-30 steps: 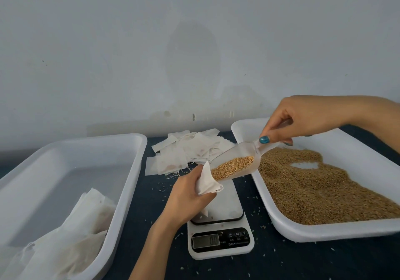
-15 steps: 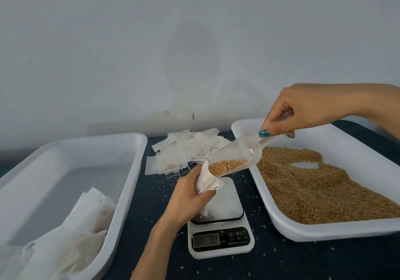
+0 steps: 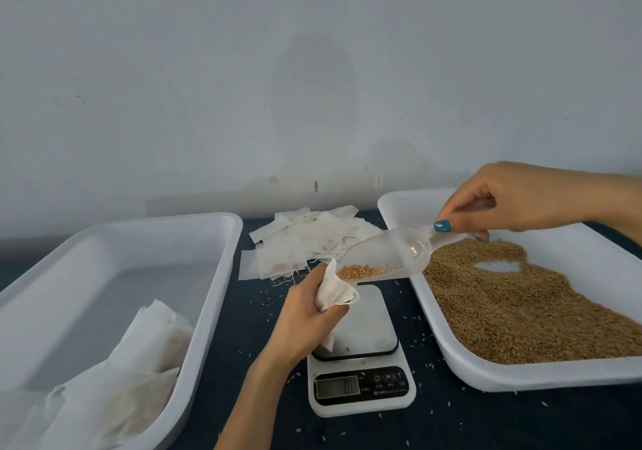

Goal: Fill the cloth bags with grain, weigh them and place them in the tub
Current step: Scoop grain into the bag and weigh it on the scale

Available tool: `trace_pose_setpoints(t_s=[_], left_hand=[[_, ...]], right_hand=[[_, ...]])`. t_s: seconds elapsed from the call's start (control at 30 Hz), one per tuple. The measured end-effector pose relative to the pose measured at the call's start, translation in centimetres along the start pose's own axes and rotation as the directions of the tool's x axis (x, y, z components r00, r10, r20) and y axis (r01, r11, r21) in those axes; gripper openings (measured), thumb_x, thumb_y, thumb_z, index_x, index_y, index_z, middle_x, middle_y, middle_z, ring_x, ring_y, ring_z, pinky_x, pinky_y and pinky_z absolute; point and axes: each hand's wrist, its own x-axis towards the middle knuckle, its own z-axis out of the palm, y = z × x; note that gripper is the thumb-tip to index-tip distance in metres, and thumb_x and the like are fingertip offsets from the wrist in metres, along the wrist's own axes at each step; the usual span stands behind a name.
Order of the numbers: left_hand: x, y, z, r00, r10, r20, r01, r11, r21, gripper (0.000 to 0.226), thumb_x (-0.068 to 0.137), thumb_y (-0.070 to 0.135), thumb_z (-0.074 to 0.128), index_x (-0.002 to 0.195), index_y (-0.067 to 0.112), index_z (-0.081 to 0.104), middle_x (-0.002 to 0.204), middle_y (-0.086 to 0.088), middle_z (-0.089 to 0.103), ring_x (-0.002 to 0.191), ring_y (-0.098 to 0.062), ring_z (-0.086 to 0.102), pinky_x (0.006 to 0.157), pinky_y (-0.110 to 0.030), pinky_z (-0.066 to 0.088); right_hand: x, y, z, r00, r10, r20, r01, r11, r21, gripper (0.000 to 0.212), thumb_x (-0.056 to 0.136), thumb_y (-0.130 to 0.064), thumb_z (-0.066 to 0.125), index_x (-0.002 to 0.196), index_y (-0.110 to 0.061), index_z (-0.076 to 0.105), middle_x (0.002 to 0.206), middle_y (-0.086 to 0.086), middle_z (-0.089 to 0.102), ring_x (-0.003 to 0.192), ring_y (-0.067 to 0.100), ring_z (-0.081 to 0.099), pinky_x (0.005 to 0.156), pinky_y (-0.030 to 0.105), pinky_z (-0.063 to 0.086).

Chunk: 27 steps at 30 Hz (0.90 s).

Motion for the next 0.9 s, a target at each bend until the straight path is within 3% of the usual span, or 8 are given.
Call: trace_pose_setpoints(t_s=[0.07,0.27,0.43,0.57,0.7,0.8,0.87,0.9], left_hand=[[0.0,0.1,-0.1,1.000,0.000,-0.001,0.000,0.999,-0.039,0.027,0.075,0.043,0.058,0.102,0.042,0.057,0.097,0.001,0.066,0.086,-0.027,0.060,0.073,-0.048,0.054],[-0.2,1.1,-0.4,0.997,-0.037,-0.072,0.019,0.970,-0.241,0.022,0.071,0.044,0.059,0.091,0.052,0.061,0.074,0.016,0.062,0.062,0.001,0.055,0.058,-0.016,0.049],[-0.1,1.6,-1.5,0.991,-0.074,-0.110,0.008,0.859,-0.512,0.042,0.072,0.045,0.066,0.091,0.010,0.053,0.068,0.001,0.047,0.057,-0.010,0.039,0.054,-0.024,0.034],[0.1,2.0,-2.6,0.991,-0.030,-0.132,-0.074,0.696,-0.714,0.018,0.084,0.030,0.053,0.087,0.013,0.050,0.071,-0.001,0.044,0.056,-0.011,0.037,0.051,-0.019,0.033],[0.5,2.4,-3.1,0.989,-0.057,-0.133,-0.054,0.711,-0.701,0.014,0.081,0.029,0.047,0.080,0.015,0.051,0.072,-0.004,0.042,0.059,-0.015,0.033,0.053,-0.022,0.035],[0.7,2.7,-3.2,0.987,-0.115,-0.111,0.034,0.828,-0.560,0.020,0.084,0.034,0.039,0.072,0.023,0.050,0.072,-0.001,0.042,0.066,-0.015,0.034,0.062,-0.025,0.035],[0.4,3.5,-2.9,0.988,-0.140,-0.058,0.098,0.881,-0.463,0.030,0.082,0.047,0.041,0.078,0.023,0.056,0.079,0.012,0.041,0.073,-0.014,0.049,0.069,-0.028,0.041],[0.3,3.9,-2.7,0.985,-0.174,-0.012,0.150,0.880,-0.450,0.037,0.083,0.050,0.043,0.091,0.018,0.060,0.089,0.003,0.064,0.089,-0.016,0.059,0.078,-0.030,0.046]], right_hand=[[-0.6,1.2,1.5,0.997,0.071,-0.008,-0.070,0.994,0.086,0.050,0.069,-0.066,0.051,0.095,-0.031,0.074,0.063,-0.005,0.068,0.040,0.005,0.041,0.040,0.013,0.031],[-2.9,5.5,7.5,0.964,0.258,-0.069,-0.219,0.910,0.352,0.063,0.067,-0.068,0.048,0.101,-0.018,0.068,0.067,-0.001,0.068,0.050,0.008,0.052,0.047,0.016,0.041],[-4.4,9.4,10.1,0.863,0.474,-0.174,-0.299,0.758,0.580,0.060,0.066,-0.060,0.053,0.109,-0.019,0.060,0.075,0.013,0.066,0.056,0.026,0.051,0.050,0.035,0.045],[-4.3,12.5,12.3,0.809,0.559,-0.183,-0.500,0.817,0.287,0.029,0.094,-0.034,0.048,0.099,-0.008,0.061,0.071,0.007,0.065,0.051,0.010,0.053,0.048,0.022,0.047],[-4.2,12.9,13.1,0.791,0.611,-0.023,-0.611,0.789,-0.062,0.026,0.099,-0.042,0.047,0.099,-0.020,0.060,0.084,0.004,0.071,0.068,0.015,0.068,0.064,0.024,0.058],[-3.5,10.0,12.2,0.847,0.505,-0.163,-0.531,0.803,-0.272,0.037,0.094,-0.051,0.052,0.122,-0.027,0.054,0.103,-0.007,0.067,0.075,0.004,0.064,0.067,0.019,0.057],[-2.5,6.1,11.8,0.889,0.336,-0.311,-0.416,0.876,-0.243,0.051,0.089,-0.052,0.051,0.137,-0.034,0.044,0.128,-0.020,0.051,0.097,-0.006,0.052,0.087,0.016,0.049],[-2.0,3.8,11.8,0.902,0.243,-0.355,-0.320,0.931,-0.176,0.053,0.085,-0.054,0.049,0.136,-0.039,0.042,0.127,-0.028,0.043,0.107,-0.010,0.045,0.097,0.017,0.041]])
